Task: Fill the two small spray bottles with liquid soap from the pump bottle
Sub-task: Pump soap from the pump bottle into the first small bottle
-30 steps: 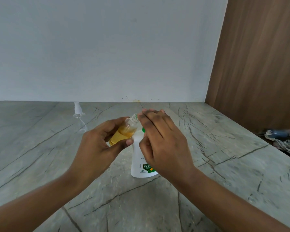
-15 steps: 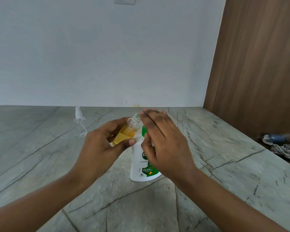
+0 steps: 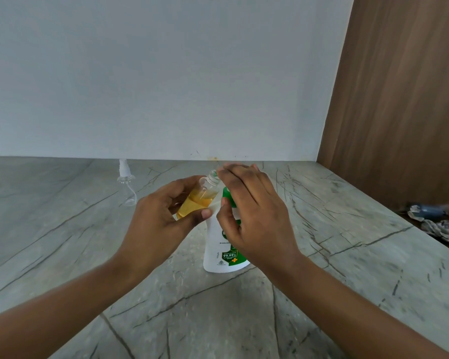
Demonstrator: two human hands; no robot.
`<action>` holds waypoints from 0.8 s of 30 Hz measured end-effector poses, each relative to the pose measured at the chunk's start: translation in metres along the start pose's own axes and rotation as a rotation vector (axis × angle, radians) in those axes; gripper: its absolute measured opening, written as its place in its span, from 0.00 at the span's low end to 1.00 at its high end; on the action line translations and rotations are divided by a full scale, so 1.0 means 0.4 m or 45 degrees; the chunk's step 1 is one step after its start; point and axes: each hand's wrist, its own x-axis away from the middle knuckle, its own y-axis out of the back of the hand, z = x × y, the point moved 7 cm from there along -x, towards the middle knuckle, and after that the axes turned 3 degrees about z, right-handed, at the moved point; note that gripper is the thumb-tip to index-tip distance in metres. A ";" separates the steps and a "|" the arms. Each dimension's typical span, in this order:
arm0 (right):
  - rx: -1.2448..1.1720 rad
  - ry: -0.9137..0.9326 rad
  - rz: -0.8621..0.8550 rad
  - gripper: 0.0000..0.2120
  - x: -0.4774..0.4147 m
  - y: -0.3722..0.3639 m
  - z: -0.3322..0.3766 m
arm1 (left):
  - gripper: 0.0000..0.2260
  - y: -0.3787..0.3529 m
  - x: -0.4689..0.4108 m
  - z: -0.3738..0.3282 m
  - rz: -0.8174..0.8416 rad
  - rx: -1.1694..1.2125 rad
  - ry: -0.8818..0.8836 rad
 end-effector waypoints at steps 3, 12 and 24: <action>-0.028 0.004 -0.001 0.17 0.005 -0.004 0.000 | 0.24 0.002 0.004 0.005 -0.013 -0.002 -0.004; 0.003 0.015 0.006 0.15 0.013 -0.015 0.007 | 0.24 -0.001 0.016 0.031 -0.009 -0.004 0.019; 0.019 -0.026 0.101 0.21 0.003 -0.007 -0.003 | 0.25 0.003 -0.002 -0.003 0.002 -0.007 -0.009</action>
